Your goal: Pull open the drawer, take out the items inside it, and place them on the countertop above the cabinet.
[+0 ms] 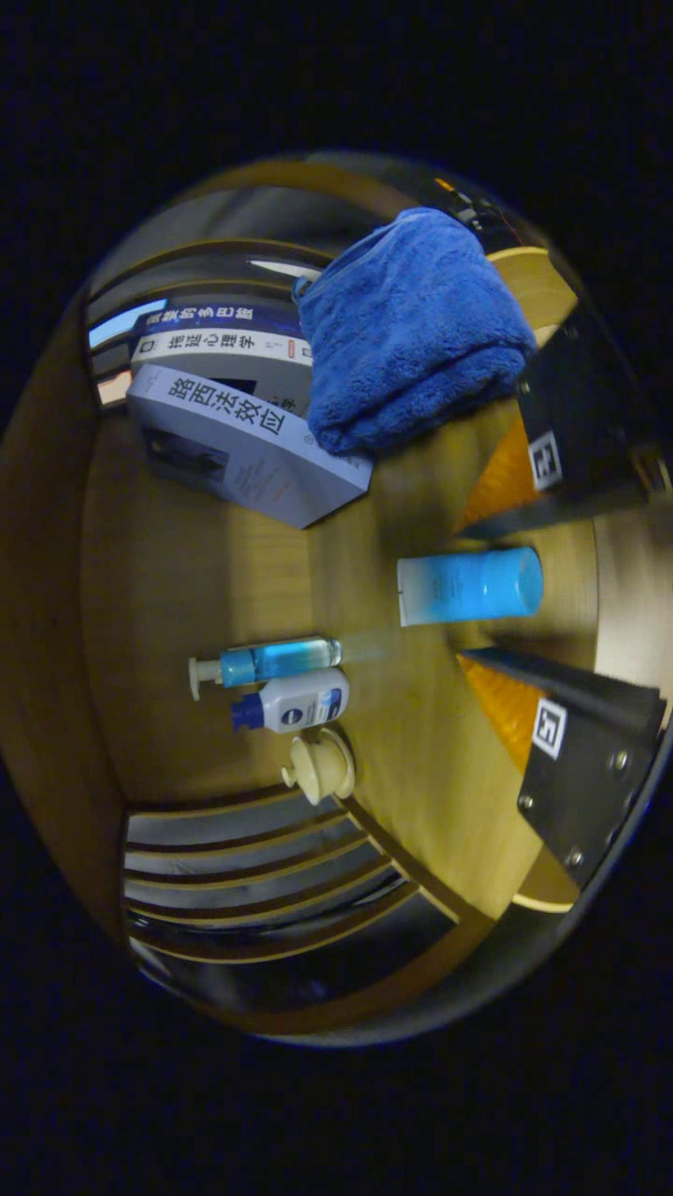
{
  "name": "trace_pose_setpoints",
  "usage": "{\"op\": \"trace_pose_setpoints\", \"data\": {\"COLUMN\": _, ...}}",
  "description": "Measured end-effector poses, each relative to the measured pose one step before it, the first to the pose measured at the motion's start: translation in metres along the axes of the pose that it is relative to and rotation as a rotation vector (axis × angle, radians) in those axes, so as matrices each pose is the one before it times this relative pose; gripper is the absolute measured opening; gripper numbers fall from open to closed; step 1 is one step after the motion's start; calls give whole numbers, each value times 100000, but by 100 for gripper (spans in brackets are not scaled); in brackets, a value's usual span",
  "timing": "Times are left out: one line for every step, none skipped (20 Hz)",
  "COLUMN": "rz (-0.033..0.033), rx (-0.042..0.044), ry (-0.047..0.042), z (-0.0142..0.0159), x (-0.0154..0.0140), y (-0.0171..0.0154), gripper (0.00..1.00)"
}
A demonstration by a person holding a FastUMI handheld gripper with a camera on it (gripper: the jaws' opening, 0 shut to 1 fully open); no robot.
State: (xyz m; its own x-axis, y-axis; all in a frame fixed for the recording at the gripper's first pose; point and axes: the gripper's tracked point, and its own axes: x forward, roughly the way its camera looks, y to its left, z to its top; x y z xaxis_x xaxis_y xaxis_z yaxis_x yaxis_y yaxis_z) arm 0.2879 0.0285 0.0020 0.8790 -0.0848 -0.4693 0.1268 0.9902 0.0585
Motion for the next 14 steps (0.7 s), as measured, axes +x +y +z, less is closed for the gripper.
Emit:
{"op": "trace_pose_setpoints", "data": {"rz": 828, "rx": 194, "ry": -459, "z": 228, "x": -623, "y": 65, "gripper": 77}}
{"op": "trace_pose_setpoints", "data": {"rz": 591, "rx": 85, "ry": -557, "z": 272, "x": -661, "y": 103, "gripper": 89}}
{"op": "trace_pose_setpoints", "data": {"rz": 885, "rx": 752, "ry": -587, "z": 43, "x": -695, "y": 49, "gripper": 100}}
{"op": "trace_pose_setpoints", "data": {"rz": 764, "rx": 1193, "ry": -524, "z": 224, "x": -804, "y": 47, "gripper": 100}}
{"op": "trace_pose_setpoints", "data": {"rz": 316, "rx": -91, "ry": 2, "z": -3, "x": -921, "y": -65, "gripper": 100}}
{"op": "trace_pose_setpoints", "data": {"rz": -423, "rx": -561, "ry": -353, "z": 107, "x": -809, "y": -253, "gripper": 100}}
{"op": "trace_pose_setpoints", "data": {"rz": -268, "rx": -1020, "ry": -682, "z": 69, "x": -1018, "y": -230, "gripper": 100}}
{"op": "trace_pose_setpoints", "data": {"rz": 37, "rx": -1322, "ry": -1232, "z": 209, "x": -1066, "y": -147, "gripper": 100}}
{"op": "trace_pose_setpoints", "data": {"rz": 533, "rx": -1283, "ry": -1269, "z": -27, "x": -1344, "y": 39, "gripper": 100}}
{"op": "trace_pose_setpoints", "data": {"rz": 663, "rx": -652, "ry": -1536, "z": 113, "x": -1414, "y": 23, "gripper": 100}}
{"op": "trace_pose_setpoints", "data": {"rz": 859, "rx": -20, "ry": -1349, "z": -120, "x": -1540, "y": 185, "gripper": 100}}
{"op": "trace_pose_setpoints", "data": {"rz": 1133, "rx": 336, "ry": -1584, "z": -40, "x": -1528, "y": 237, "gripper": 100}}
{"op": "trace_pose_setpoints", "data": {"rz": 1272, "rx": 147, "ry": -1308, "z": -244, "x": -1590, "y": 295, "gripper": 100}}
{"op": "trace_pose_setpoints", "data": {"rz": 1048, "rx": 443, "ry": -1218, "z": -377, "x": -1608, "y": 316, "gripper": 100}}
